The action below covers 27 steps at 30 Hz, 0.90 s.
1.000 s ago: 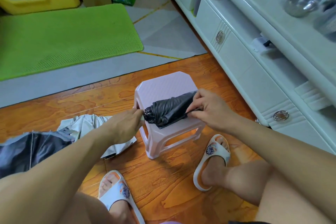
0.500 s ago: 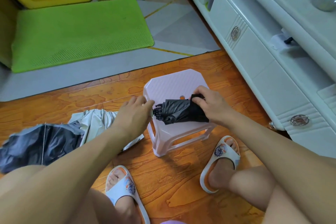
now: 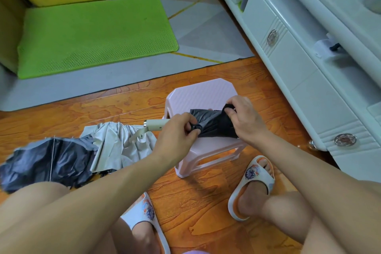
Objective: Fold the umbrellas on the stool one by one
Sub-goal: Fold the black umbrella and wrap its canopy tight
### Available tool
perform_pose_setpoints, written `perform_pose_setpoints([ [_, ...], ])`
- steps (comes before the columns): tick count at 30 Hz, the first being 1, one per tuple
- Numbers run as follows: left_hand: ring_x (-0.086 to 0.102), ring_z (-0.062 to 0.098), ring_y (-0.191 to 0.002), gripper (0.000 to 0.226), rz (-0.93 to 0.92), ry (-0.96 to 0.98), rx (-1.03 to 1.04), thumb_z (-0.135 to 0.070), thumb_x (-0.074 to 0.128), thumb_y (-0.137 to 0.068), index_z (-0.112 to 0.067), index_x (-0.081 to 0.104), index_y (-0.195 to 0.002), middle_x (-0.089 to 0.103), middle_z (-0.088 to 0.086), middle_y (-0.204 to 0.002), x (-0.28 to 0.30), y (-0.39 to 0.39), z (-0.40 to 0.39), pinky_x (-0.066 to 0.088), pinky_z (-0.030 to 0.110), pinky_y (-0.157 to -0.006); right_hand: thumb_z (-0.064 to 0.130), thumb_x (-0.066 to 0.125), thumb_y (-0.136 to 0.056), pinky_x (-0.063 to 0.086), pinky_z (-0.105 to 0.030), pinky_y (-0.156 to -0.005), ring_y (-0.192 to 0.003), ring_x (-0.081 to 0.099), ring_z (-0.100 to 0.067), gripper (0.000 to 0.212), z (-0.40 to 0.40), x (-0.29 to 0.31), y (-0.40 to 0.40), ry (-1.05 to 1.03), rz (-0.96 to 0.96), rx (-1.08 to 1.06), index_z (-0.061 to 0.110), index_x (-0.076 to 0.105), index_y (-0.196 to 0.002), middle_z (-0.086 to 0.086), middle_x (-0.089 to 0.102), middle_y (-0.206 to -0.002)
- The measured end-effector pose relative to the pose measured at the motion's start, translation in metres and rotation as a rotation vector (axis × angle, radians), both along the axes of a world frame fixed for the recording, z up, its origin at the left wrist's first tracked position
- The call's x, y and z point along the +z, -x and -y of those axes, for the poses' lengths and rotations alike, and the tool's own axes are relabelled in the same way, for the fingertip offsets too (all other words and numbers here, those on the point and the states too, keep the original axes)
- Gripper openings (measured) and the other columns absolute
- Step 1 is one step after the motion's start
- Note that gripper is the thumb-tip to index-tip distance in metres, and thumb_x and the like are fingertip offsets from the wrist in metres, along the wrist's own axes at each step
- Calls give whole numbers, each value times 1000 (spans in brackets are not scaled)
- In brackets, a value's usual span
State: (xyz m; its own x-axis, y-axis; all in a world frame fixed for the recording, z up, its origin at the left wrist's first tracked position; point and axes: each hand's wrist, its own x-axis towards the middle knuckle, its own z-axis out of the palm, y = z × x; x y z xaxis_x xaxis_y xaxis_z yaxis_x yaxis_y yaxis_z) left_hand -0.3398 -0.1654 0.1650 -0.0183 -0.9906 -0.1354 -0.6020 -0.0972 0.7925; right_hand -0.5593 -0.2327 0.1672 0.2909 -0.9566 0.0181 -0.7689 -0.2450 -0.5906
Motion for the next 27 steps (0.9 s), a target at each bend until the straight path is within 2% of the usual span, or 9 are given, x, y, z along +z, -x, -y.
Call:
perform_pose_setpoints([
  [2, 53, 9, -80, 15, 22, 17, -17, -21, 72, -90, -30, 61, -84, 57, -6, -86, 1, -1, 3, 46, 35, -72, 15, 52, -102, 39, -37, -83, -102, 47, -21, 5, 0, -3, 2, -24, 1, 6, 15, 57, -103, 4, 53, -98],
  [5, 55, 13, -87, 20, -32, -13, 68, -17, 71, -89, -27, 62, -73, 56, -3, -90, 0, -3, 7, 45, 33, -79, 17, 50, -104, 35, -32, -80, -98, 45, -17, 8, -1, -7, 5, -77, 23, -34, 24, 52, -100, 0, 53, -99],
  [9, 51, 16, -96, 21, -61, 9, 58, -16, 68, -91, -30, 60, -76, 53, -5, -97, -1, -3, 8, 42, 31, -86, 12, 50, -103, 37, -37, -80, -97, 45, -20, 7, -4, -14, 5, -43, 29, -54, 15, 53, -99, 3, 49, -94],
  [12, 50, 17, -89, 18, -16, 68, -3, -17, 61, -95, -26, 56, -82, 56, -6, -89, 0, -4, 12, 45, 39, -80, 9, 52, -101, 40, -38, -82, -95, 45, -20, 5, -3, -15, 4, 10, 82, -65, 12, 55, -99, 1, 49, -97],
  [15, 55, 18, -80, 14, -58, 47, -18, -18, 58, -98, -24, 55, -86, 62, -2, -83, -1, -6, 15, 49, 48, -74, 14, 50, -98, 44, -37, -89, -102, 49, -21, 11, -12, -9, 5, 80, 114, -31, 7, 58, -102, -3, 54, -108],
  [18, 58, 18, -90, 13, -64, 55, -34, -26, 56, -96, -34, 52, -86, 67, -4, -95, -6, -10, 16, 51, 50, -78, 20, 49, -97, 40, -31, -98, -111, 48, -22, 18, -30, 3, 9, 200, 61, 62, 7, 61, -99, -8, 53, -125],
  [21, 57, 15, -97, 5, -53, 75, -75, -36, 58, -89, -34, 55, -93, 66, -12, -99, -6, -12, 20, 51, 45, -82, 19, 54, -95, 38, -27, -97, -109, 46, -21, 16, -43, 9, 15, 294, 3, 174, 8, 64, -96, -9, 50, -133],
  [24, 53, 9, -102, 39, 47, 129, -185, -57, 66, -82, -34, 60, -112, 67, -20, -103, -2, -13, 24, 46, 37, -88, 18, 60, -95, 38, -31, -99, -114, 47, -24, 12, -44, 4, 24, 264, -50, 214, 9, 66, -99, -10, 50, -140],
  [27, 51, 11, -106, 46, 163, 166, -291, -46, 80, -82, -30, 64, -122, 68, -20, -105, 0, -15, 26, 43, 43, -96, 16, 65, -93, 39, -39, -102, -118, 49, -24, 7, -34, 2, 33, 174, -80, 185, 12, 68, -99, -9, 54, -141],
])
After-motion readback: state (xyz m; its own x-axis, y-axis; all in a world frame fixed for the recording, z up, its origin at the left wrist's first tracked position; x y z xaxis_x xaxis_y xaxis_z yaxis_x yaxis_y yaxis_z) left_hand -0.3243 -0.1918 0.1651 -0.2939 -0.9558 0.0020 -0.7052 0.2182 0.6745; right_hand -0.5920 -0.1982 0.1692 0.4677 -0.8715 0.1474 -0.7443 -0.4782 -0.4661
